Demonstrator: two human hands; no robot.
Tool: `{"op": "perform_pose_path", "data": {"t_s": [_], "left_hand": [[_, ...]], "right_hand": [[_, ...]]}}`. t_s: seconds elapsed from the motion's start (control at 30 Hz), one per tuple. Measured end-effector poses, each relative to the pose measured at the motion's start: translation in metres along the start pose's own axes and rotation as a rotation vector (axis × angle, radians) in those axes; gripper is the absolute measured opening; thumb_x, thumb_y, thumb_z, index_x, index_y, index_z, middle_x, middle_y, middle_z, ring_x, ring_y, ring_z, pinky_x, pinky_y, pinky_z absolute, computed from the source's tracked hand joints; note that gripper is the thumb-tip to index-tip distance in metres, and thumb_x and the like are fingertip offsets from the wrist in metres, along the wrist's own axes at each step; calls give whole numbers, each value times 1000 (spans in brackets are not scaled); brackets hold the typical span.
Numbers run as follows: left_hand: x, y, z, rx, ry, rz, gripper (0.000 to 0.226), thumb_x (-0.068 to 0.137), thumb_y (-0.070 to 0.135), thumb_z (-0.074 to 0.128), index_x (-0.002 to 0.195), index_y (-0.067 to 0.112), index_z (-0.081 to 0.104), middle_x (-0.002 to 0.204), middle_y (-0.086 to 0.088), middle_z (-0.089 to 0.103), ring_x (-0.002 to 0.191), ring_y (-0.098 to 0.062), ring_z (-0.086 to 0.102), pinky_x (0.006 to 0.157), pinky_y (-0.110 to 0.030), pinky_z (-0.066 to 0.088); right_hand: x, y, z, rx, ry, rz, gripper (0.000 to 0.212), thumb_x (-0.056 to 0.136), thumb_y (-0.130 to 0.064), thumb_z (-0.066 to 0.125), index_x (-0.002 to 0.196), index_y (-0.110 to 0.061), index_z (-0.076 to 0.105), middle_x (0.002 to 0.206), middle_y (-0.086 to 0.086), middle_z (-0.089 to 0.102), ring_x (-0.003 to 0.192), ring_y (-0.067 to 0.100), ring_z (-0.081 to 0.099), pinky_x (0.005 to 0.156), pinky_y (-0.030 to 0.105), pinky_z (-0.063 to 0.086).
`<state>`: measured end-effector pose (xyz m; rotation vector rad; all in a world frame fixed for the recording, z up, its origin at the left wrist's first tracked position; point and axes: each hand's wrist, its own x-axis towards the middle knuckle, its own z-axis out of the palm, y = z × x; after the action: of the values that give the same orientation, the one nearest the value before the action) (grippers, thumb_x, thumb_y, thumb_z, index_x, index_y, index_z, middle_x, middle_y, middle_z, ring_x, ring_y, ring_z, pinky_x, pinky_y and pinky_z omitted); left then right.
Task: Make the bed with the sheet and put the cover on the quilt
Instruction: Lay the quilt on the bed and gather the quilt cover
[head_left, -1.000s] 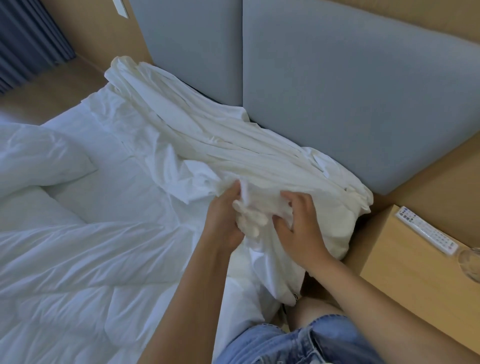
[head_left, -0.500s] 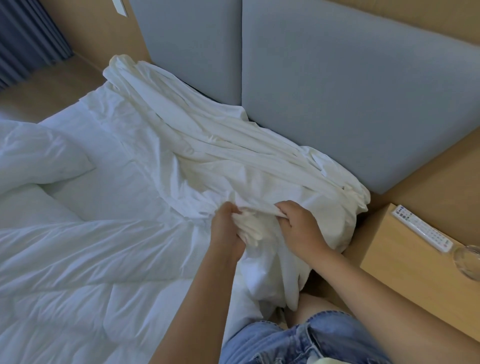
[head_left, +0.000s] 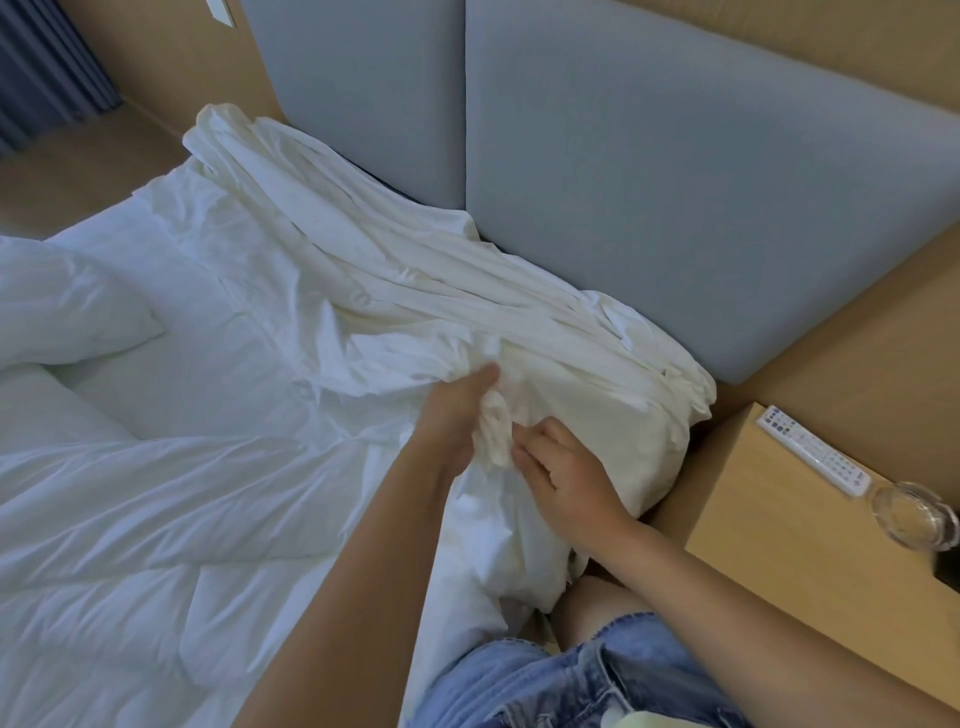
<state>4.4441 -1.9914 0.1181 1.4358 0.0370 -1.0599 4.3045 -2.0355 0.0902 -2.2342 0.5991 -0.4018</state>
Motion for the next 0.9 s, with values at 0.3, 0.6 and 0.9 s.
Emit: {"op": "perform_pose_path", "data": {"t_s": [0.3, 0.6, 0.9], "left_hand": [[-31, -42, -16, -82, -323, -404, 31, 90, 26, 54, 104, 1, 66, 85, -13, 69, 77, -27, 66, 75, -37, 52], [-32, -25, -19, -315, -85, -120, 17, 86, 5, 47, 79, 3, 62, 70, -11, 64, 66, -24, 62, 67, -34, 51], [-28, -14, -13, 134, -311, -254, 31, 88, 37, 58, 76, 9, 66, 68, -7, 66, 66, -19, 65, 65, -29, 51]], "right_hand": [[10, 4, -10, -74, -87, 92, 46, 87, -2, 48, 132, -11, 47, 120, -5, 43, 114, 10, 41, 91, 16, 32], [16, 16, -5, -116, -83, 185, 26, 97, -17, 48, 92, -2, 69, 85, 12, 61, 81, 29, 58, 69, 37, 43], [4, -26, 2, -99, -6, -148, 35, 83, -25, 34, 74, -4, 61, 72, -5, 43, 64, 13, 42, 56, 27, 33]]}}
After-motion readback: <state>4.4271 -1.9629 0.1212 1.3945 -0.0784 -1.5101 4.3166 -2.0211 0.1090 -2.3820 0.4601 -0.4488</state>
